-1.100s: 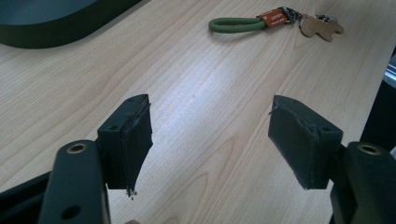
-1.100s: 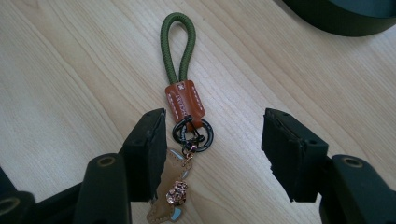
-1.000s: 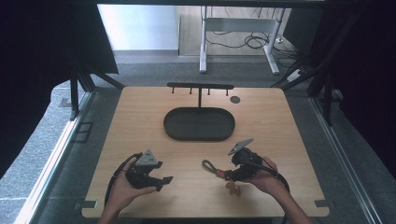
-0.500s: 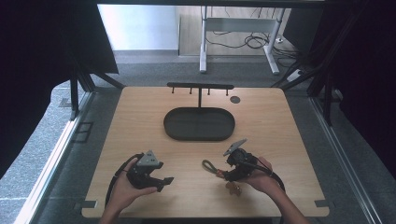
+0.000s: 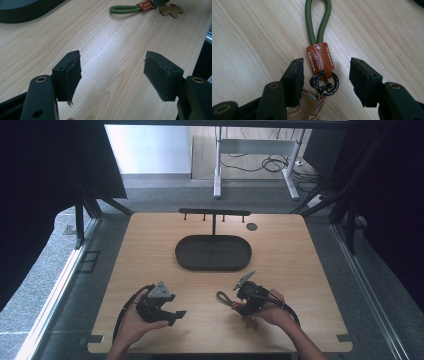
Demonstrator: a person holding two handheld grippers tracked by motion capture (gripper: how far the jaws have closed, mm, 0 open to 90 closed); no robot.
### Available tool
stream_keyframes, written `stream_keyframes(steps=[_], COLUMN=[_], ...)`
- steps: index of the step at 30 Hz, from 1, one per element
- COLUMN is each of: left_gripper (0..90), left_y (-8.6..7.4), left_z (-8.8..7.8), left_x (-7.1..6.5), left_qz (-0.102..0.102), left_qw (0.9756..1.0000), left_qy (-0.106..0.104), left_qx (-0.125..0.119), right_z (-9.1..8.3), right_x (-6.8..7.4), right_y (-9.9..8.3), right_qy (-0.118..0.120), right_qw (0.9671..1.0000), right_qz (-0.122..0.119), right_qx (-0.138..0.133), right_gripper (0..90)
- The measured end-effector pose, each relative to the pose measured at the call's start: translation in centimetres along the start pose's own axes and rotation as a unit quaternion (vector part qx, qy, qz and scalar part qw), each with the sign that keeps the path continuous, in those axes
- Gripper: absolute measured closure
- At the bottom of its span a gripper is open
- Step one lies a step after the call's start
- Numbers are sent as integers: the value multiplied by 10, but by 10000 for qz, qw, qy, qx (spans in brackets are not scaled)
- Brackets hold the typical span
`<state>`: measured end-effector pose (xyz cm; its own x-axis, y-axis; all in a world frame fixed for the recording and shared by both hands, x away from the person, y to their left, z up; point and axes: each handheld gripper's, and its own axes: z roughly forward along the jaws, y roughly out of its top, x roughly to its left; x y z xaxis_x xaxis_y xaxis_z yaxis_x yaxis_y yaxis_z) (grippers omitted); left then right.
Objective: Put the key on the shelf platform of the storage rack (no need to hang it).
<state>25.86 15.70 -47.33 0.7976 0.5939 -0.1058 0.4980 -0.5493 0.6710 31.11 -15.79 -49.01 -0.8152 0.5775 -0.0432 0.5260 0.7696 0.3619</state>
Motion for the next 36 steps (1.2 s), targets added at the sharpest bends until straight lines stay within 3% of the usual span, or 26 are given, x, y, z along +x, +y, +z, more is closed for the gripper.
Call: stream_keyframes(steps=[13,24,36], left_gripper=[307,307,307], left_y=[0,0,1], left_z=[-1,1,1], left_x=[0,-1,-2], left_qz=[11,19,36], left_qw=[10000,10000,10000], left_qy=[22,21,15], left_qx=[-37,-13,-21], right_z=[15,17,14], right_x=[1,-2,-3], right_y=[5,7,9], right_qy=[92,262,321], right_qw=[9995,9989,9984], right_qz=[-223,-180,-242], right_qx=[227,337,406], right_gripper=[570,651,669])
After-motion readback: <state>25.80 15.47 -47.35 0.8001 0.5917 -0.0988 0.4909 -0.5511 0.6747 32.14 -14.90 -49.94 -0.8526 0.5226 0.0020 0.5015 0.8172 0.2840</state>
